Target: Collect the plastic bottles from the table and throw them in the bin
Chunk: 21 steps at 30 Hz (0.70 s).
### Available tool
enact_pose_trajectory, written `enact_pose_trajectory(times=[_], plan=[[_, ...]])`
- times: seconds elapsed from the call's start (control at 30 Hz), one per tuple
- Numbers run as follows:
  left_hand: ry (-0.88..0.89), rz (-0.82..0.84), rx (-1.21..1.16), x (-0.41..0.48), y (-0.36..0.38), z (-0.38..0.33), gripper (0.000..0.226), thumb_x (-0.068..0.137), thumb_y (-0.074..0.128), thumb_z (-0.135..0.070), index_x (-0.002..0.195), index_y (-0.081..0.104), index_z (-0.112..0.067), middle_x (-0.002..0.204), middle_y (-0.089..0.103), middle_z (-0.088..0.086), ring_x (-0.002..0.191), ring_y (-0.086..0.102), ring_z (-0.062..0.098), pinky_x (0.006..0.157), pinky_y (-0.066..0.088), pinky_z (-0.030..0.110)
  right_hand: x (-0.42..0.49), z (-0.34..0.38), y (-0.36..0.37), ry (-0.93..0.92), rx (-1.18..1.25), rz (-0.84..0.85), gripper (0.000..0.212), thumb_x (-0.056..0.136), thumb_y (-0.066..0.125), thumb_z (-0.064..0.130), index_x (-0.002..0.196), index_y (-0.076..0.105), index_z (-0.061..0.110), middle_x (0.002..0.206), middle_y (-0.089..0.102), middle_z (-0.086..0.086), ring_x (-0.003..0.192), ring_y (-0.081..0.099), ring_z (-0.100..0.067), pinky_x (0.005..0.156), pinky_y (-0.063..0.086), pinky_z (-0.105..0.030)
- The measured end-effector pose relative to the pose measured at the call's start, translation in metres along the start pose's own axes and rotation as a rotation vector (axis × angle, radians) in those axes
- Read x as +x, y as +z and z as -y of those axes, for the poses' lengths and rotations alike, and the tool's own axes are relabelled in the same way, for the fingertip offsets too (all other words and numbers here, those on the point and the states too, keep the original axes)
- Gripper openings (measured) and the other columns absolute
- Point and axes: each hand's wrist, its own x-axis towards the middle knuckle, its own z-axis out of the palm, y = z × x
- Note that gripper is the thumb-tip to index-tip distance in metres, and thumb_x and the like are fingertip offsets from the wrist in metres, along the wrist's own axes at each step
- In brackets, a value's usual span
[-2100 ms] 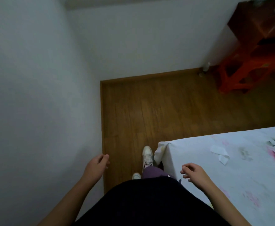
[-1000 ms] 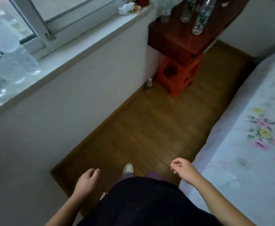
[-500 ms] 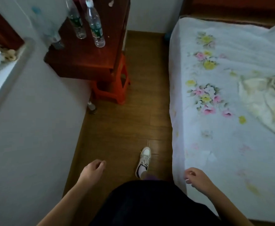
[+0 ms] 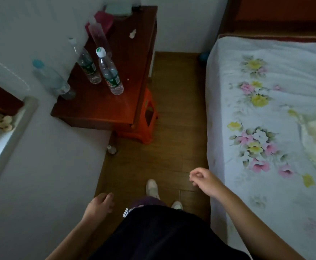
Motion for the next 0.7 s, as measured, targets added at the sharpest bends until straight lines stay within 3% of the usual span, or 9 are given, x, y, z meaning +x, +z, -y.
enact_pose_trajectory(times=[0.17, 0.3, 0.43, 0.57, 0.7], plan=[[0.049, 0.061, 0.011, 0.062, -0.005, -0.085, 0.026, 0.102, 0.050, -0.038, 0.087, 0.065, -0.023, 0.088, 0.075, 0.008, 0.079, 0.072, 0.027, 0.077, 0.056, 0.042, 0.055, 0.033, -0.042, 0.007, 0.024, -0.053, 0.020, 0.097, 0.055, 0.039, 0.109, 0.064, 0.027, 0.102, 0.069, 0.007, 0.095, 0.067, -0.007, 0.078, 0.048, -0.023], [0.149, 0.164, 0.058, 0.108, 0.000, -0.176, 0.023, 0.103, 0.049, -0.037, 0.090, 0.065, -0.027, 0.091, 0.075, 0.004, 0.080, 0.072, 0.022, 0.076, 0.055, 0.039, 0.084, 0.031, -0.078, 0.113, 0.092, -0.117, 0.010, 0.096, 0.057, 0.034, 0.098, 0.065, 0.029, 0.102, 0.069, 0.005, 0.097, 0.068, -0.013, 0.093, 0.053, -0.033], [0.264, 0.294, 0.148, 0.141, 0.002, -0.268, 0.029, 0.103, 0.048, -0.041, 0.093, 0.068, -0.022, 0.092, 0.074, 0.004, 0.086, 0.072, 0.024, 0.076, 0.053, 0.038, 0.097, 0.023, -0.112, 0.188, 0.145, -0.235, 0.012, 0.095, 0.060, 0.027, 0.086, 0.068, 0.025, 0.092, 0.071, -0.003, 0.090, 0.068, -0.022, 0.077, 0.052, -0.029], [0.354, 0.341, 0.200, 0.169, 0.004, -0.352, 0.034, 0.101, 0.047, -0.046, 0.094, 0.071, -0.022, 0.094, 0.075, 0.002, 0.089, 0.071, 0.023, 0.084, 0.055, 0.044, 0.110, 0.010, -0.144, 0.258, 0.215, -0.317, 0.019, 0.095, 0.061, 0.029, 0.104, 0.069, 0.014, 0.098, 0.073, -0.008, 0.092, 0.070, -0.026, 0.085, 0.056, -0.042], [0.404, 0.360, 0.218, 0.193, 0.019, -0.418, 0.032, 0.101, 0.046, -0.047, 0.094, 0.070, -0.026, 0.095, 0.075, -0.002, 0.090, 0.071, 0.019, 0.090, 0.054, 0.046, 0.127, 0.016, -0.183, 0.301, 0.290, -0.349, 0.017, 0.097, 0.058, 0.021, 0.101, 0.068, 0.007, 0.095, 0.074, -0.011, 0.082, 0.071, -0.022, 0.069, 0.052, -0.027]])
